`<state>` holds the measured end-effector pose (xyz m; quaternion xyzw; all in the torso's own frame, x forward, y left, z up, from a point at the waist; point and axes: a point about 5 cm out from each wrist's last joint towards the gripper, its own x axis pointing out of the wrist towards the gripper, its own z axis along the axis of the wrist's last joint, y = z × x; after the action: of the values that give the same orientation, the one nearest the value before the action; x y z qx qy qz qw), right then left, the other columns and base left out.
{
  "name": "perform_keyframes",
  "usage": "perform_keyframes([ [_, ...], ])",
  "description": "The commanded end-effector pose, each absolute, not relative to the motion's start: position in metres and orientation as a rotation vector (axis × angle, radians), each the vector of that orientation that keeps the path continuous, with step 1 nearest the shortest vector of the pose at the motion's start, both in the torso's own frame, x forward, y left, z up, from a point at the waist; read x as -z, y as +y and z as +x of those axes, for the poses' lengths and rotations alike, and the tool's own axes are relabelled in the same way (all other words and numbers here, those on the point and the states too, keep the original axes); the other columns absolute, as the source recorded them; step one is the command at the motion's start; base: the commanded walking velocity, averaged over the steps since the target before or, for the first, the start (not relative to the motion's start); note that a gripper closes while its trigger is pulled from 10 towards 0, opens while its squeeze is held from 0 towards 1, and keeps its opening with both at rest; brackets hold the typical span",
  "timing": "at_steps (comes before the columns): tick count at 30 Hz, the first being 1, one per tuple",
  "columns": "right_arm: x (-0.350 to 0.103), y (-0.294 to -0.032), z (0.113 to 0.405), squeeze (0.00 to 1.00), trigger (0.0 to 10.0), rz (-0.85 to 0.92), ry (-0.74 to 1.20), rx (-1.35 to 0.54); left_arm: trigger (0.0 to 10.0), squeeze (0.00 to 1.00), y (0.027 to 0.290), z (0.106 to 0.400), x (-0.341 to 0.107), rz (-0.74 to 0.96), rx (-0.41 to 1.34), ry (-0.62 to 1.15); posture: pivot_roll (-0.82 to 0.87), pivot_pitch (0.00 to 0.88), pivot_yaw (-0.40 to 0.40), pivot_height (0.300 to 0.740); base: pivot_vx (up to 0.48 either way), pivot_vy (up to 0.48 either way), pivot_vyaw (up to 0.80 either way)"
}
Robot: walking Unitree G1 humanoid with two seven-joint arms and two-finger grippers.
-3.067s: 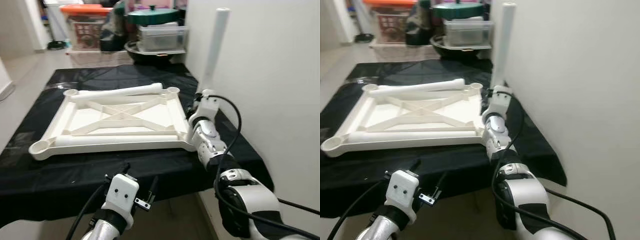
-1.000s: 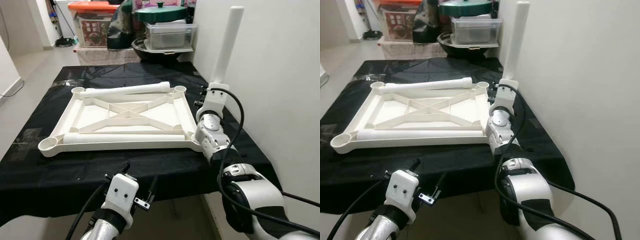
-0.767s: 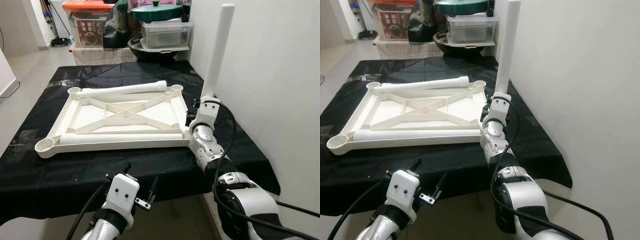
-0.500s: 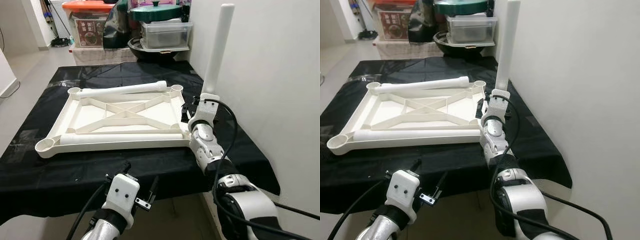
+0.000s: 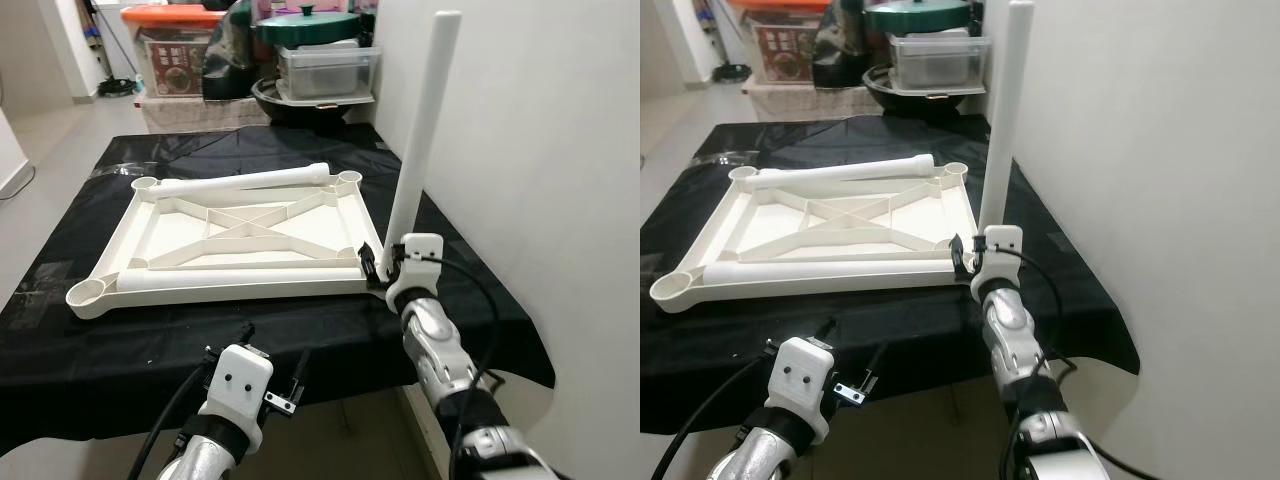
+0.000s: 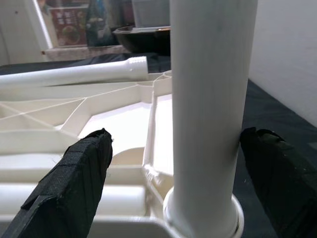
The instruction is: Building children table
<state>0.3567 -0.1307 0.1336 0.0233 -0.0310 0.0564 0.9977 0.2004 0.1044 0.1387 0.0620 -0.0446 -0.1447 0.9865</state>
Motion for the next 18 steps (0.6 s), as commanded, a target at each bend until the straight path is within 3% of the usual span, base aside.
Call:
perform_keyframes([
  [1,-0.135,-0.121,0.353,0.0,10.0,0.04,-0.074,-0.165,10.0,0.0,0.107,0.202,-0.133,0.13,0.267,-0.056,0.02,0.0,-0.037,0.74,0.0,0.0,0.0],
  [10,-0.131,-0.118,0.339,0.0,10.0,-0.017,-0.106,-0.26,10.0,0.0,0.115,0.204,-0.131,0.154,0.214,-0.033,0.03,0.0,-0.041,0.74,0.0,0.0,0.0],
  [11,-0.135,-0.11,0.329,0.0,10.0,-0.071,-0.149,-0.358,10.0,0.0,0.117,0.205,-0.13,0.175,0.198,-0.032,0.03,0.0,-0.04,0.74,0.0,0.0,0.0],
  [14,-0.136,-0.107,0.325,0.0,10.0,-0.09,-0.163,-0.391,10.0,0.0,0.118,0.206,-0.13,0.181,0.195,-0.033,0.03,0.0,-0.04,0.74,0.0,0.0,0.0],
  [18,-0.14,-0.103,0.326,0.0,10.0,-0.117,-0.183,-0.381,10.0,0.0,0.128,0.21,-0.136,0.229,0.103,-0.065,0.03,0.001,-0.039,0.74,0.0,0.0,0.8],
])
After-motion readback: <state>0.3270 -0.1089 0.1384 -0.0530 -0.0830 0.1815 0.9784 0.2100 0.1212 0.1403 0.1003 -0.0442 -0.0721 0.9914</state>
